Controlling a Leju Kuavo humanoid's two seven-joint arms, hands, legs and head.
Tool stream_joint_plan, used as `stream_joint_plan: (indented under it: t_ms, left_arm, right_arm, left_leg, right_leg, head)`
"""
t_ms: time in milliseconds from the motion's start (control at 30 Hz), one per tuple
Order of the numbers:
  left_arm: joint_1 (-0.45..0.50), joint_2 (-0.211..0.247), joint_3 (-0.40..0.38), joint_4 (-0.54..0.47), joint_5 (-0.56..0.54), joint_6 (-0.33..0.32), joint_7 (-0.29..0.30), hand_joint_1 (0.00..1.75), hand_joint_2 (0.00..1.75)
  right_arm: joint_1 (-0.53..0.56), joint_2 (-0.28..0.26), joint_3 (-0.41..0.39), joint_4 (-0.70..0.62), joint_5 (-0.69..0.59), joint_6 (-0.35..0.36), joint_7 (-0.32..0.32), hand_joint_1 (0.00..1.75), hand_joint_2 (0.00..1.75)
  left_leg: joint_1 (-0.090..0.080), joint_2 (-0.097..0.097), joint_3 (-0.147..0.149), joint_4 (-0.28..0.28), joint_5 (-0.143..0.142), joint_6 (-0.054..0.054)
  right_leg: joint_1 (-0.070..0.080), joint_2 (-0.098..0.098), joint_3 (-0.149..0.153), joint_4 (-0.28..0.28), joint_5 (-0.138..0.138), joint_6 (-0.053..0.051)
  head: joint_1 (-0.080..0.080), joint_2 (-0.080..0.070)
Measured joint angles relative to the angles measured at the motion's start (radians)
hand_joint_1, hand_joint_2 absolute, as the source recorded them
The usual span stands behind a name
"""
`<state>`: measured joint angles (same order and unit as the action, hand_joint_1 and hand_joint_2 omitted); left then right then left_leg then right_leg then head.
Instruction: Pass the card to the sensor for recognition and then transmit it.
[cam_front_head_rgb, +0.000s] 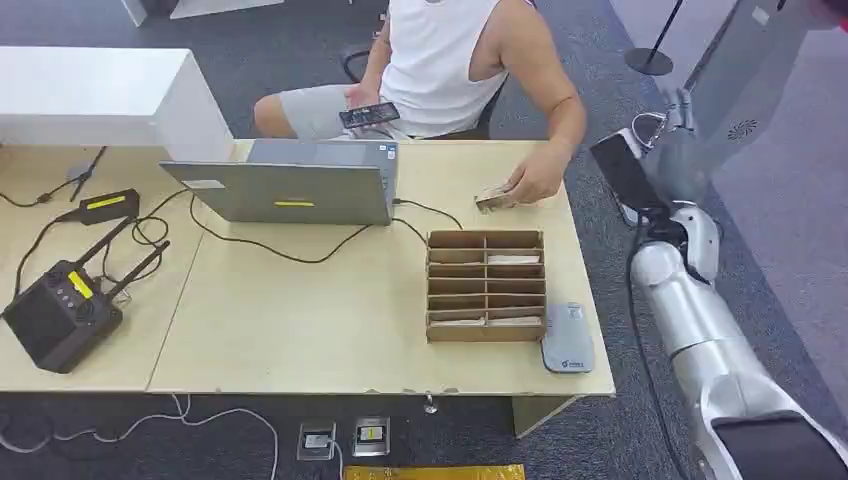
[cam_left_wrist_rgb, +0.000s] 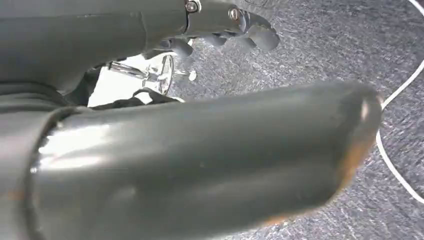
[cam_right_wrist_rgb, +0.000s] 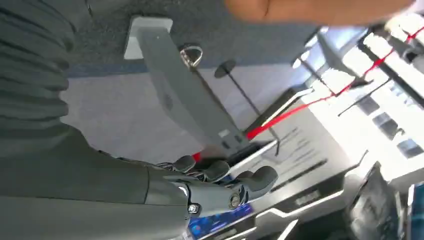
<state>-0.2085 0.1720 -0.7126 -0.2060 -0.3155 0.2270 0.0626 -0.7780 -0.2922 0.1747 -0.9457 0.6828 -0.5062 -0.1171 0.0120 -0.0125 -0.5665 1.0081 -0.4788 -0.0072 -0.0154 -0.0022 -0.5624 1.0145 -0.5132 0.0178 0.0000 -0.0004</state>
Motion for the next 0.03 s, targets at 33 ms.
stream_joint_plan:
  t_ms: [33]
  left_arm:
    - [0.001, 0.000, 0.000, 0.000, -0.002, 0.000, 0.000, 0.00, 0.00]
  right_arm:
    - [0.001, -0.006, -0.010, -0.002, -0.011, -0.004, -0.001, 0.00, 1.75]
  left_leg:
    - [0.000, 0.002, 0.001, 0.000, 0.000, 0.000]
  right_leg:
    - [0.000, 0.002, 0.000, 0.000, 0.000, 0.000]
  head:
    - [0.000, 0.000]
